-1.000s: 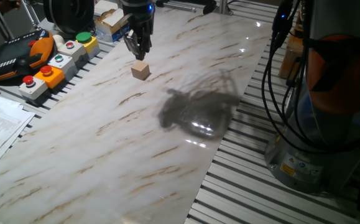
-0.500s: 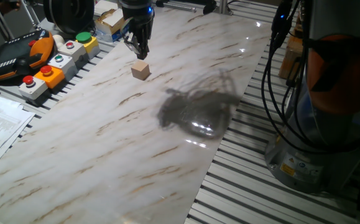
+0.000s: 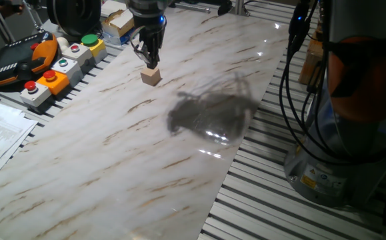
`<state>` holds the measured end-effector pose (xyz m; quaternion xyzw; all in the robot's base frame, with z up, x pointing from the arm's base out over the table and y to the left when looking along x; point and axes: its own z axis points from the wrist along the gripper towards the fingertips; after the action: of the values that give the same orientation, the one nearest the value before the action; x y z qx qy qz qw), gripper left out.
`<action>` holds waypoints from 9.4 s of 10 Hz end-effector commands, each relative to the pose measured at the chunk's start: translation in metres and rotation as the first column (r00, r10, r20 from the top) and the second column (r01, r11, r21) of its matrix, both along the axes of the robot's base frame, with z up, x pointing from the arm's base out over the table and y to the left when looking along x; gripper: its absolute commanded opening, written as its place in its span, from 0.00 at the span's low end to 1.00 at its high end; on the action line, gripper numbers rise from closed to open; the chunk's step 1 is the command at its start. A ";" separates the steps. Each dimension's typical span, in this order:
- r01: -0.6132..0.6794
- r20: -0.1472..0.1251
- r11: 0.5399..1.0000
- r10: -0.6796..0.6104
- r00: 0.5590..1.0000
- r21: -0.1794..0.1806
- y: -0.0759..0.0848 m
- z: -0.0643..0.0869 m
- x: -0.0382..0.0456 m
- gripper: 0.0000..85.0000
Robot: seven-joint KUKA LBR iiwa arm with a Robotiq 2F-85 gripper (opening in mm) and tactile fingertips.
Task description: Approach and touch the side of the small block
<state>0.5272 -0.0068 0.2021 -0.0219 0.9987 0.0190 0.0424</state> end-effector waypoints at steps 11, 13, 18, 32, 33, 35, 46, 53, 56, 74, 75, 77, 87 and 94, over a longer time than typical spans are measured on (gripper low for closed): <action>0.142 -0.004 0.990 -0.142 0.990 0.008 -0.008 -0.020 0.0059 0.01; 0.122 0.000 0.992 -0.122 0.992 0.012 -0.011 -0.027 0.0064 0.01; 0.097 0.006 0.995 -0.097 0.995 0.022 -0.021 -0.030 0.0105 0.01; 0.082 -0.069 0.997 -0.081 0.994 0.009 -0.053 -0.059 0.0278 0.01; 0.085 -0.073 0.996 -0.084 0.994 0.004 -0.054 -0.061 0.0274 0.01; 0.089 -0.074 0.996 -0.090 0.993 -0.006 -0.053 -0.064 0.0274 0.01; 0.045 -0.079 0.997 -0.049 0.996 -0.059 -0.053 -0.064 0.0274 0.01; 0.029 -0.047 0.999 -0.031 0.998 -0.029 -0.088 -0.106 0.0456 0.01; 0.031 -0.051 0.999 -0.031 0.998 -0.011 -0.095 -0.117 0.0540 0.01; 0.025 0.001 0.999 -0.025 1.000 -0.030 -0.114 -0.150 0.0665 0.01; 0.025 0.004 0.999 -0.025 1.000 -0.030 -0.114 -0.152 0.0664 0.01; 0.027 0.013 0.999 -0.026 1.000 -0.031 -0.115 -0.152 0.0661 0.01; -0.005 0.199 0.999 0.015 0.980 -0.050 -0.109 -0.127 0.0839 0.01; -0.003 0.030 0.999 0.004 1.000 -0.042 -0.110 -0.132 0.0759 0.01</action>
<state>0.6031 -0.1172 0.0691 -0.0243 0.9981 -0.0032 0.0571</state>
